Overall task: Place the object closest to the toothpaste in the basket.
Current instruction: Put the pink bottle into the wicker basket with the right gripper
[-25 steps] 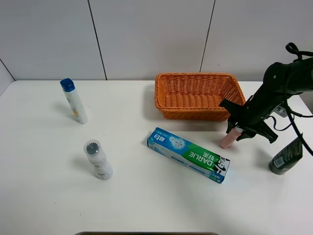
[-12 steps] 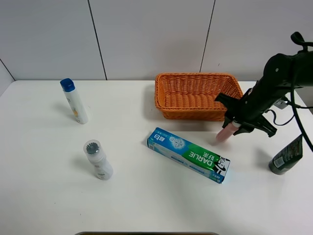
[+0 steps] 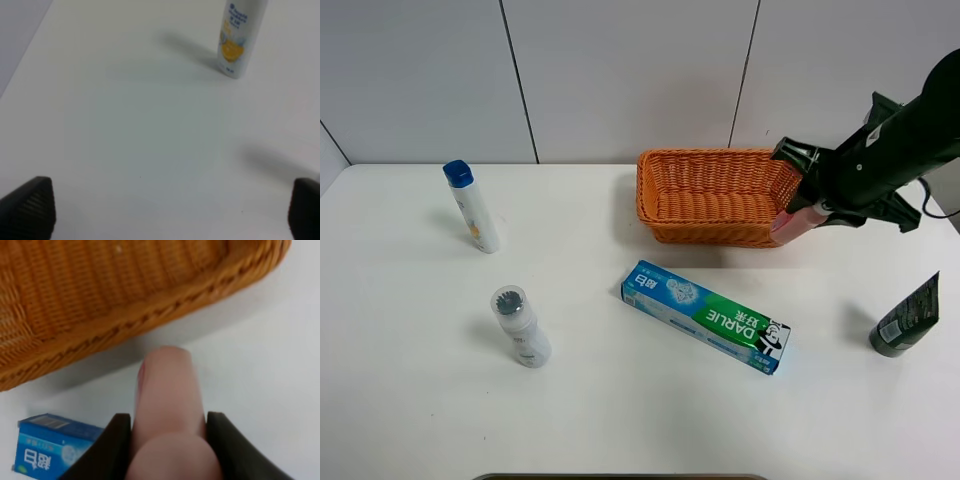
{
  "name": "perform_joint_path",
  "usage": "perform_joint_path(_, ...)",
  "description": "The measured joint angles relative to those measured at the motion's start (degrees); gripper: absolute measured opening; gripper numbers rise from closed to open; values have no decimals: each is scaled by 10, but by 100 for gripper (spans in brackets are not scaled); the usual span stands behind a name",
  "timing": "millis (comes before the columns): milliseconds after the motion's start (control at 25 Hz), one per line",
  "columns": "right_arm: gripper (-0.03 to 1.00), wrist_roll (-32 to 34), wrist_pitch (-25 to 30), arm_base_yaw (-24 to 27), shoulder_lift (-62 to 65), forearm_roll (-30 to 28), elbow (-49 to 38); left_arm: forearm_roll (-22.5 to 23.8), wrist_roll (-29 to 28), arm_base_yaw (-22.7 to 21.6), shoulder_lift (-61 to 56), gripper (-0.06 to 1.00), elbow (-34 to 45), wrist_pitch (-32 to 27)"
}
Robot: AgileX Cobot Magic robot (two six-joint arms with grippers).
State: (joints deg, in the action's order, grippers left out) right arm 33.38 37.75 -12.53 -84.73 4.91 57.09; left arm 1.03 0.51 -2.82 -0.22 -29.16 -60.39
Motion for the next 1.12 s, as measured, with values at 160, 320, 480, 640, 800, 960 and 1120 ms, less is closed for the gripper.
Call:
perform_joint_path(160, 37, -74, 3, 0, 47, -28, 0, 0, 0, 0, 0, 94, 0, 0)
perform_joint_path(320, 37, -154, 2, 0, 47, -32, 0, 0, 0, 0, 0, 94, 0, 0)
perform_joint_path(480, 37, -225, -9, 0, 35, -36, 12, 0, 0, 0, 0, 94, 0, 0)
perform_joint_path(640, 37, -281, -12, 0, -3, -43, 67, 0, 0, 0, 0, 94, 0, 0)
perform_joint_path(800, 37, -315, -11, 0, -63, -46, 129, 0, 0, 0, 0, 94, 0, 0)
perform_joint_path(960, 37, -328, -11, 0, -127, -49, 183, 0, 0, 0, 0, 94, 0, 0)
perform_joint_path(1120, 37, -341, -11, 0, -193, -49, 234, 0, 0, 0, 0, 94, 0, 0)
